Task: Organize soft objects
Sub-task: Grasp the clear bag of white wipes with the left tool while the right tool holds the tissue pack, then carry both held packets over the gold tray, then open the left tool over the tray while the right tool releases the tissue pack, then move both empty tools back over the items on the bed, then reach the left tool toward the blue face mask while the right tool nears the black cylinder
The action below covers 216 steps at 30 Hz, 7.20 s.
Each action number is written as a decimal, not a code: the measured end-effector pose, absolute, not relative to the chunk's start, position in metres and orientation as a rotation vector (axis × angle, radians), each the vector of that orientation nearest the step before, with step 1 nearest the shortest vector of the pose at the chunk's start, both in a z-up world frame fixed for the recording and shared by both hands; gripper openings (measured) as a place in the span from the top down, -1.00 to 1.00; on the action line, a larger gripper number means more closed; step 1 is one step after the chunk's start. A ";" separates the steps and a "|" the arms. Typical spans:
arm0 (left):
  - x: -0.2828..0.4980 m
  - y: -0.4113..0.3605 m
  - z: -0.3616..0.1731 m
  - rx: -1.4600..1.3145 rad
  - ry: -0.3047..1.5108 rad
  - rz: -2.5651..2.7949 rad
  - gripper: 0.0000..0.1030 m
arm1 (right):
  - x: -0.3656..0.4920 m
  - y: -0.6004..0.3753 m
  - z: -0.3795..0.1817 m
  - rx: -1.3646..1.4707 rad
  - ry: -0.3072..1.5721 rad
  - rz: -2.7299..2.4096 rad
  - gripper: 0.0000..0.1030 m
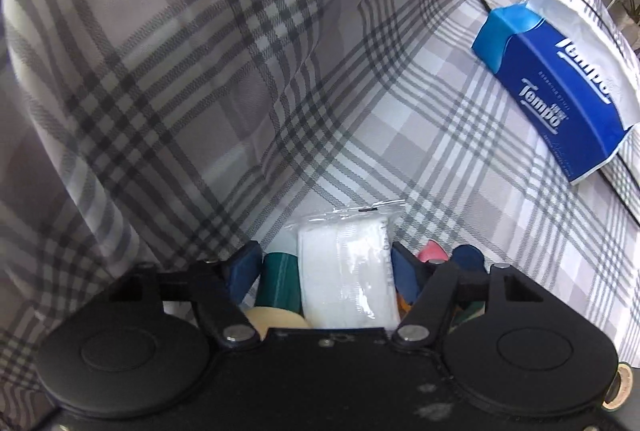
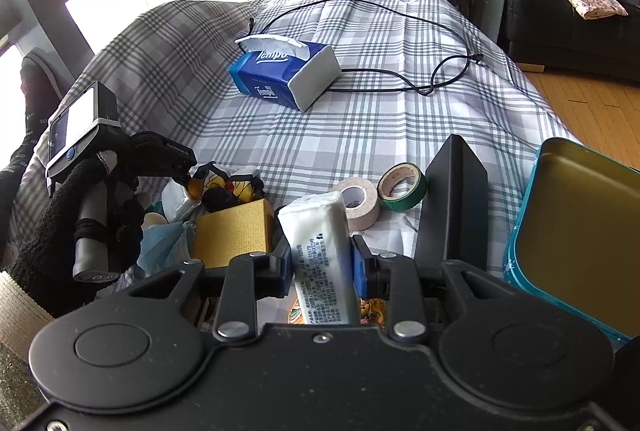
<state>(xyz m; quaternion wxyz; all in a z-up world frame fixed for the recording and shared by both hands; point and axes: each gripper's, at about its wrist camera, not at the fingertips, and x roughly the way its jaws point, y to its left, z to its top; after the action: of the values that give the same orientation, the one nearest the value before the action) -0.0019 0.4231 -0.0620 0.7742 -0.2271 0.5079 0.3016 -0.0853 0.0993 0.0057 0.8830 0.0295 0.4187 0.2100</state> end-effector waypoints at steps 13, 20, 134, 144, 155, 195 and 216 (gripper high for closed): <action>-0.023 0.410 -0.021 -0.466 1.043 0.583 0.15 | -0.095 0.079 0.018 0.106 0.824 0.431 0.40; -0.012 0.410 -0.046 -0.458 1.077 0.568 -0.57 | -0.092 0.068 0.014 0.135 0.834 0.419 0.40; 0.003 0.020 0.008 0.005 1.016 -0.096 -0.86 | -0.064 -0.121 -0.019 0.372 0.776 -0.351 -0.05; -0.022 0.088 0.025 -0.071 0.987 0.007 -0.87 | -0.059 -0.112 -0.020 0.312 0.790 -0.363 -0.04; -0.064 0.195 0.037 -0.158 0.961 0.210 -0.88 | -0.051 -0.098 -0.021 0.244 0.824 -0.375 -0.04; -0.138 0.359 0.043 -0.420 0.872 0.525 -0.98 | -0.079 0.144 0.003 -0.198 0.782 0.294 -0.04; -0.134 0.360 0.043 -0.383 0.803 0.587 -0.99 | -0.020 0.170 -0.034 -0.213 0.847 0.298 -0.05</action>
<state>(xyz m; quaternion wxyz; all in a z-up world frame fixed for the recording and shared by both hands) -0.1336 0.3597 0.0429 0.8612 -0.1825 0.3830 0.2799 -0.0200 0.1697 -0.0345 0.8954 -0.1026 0.4086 0.1440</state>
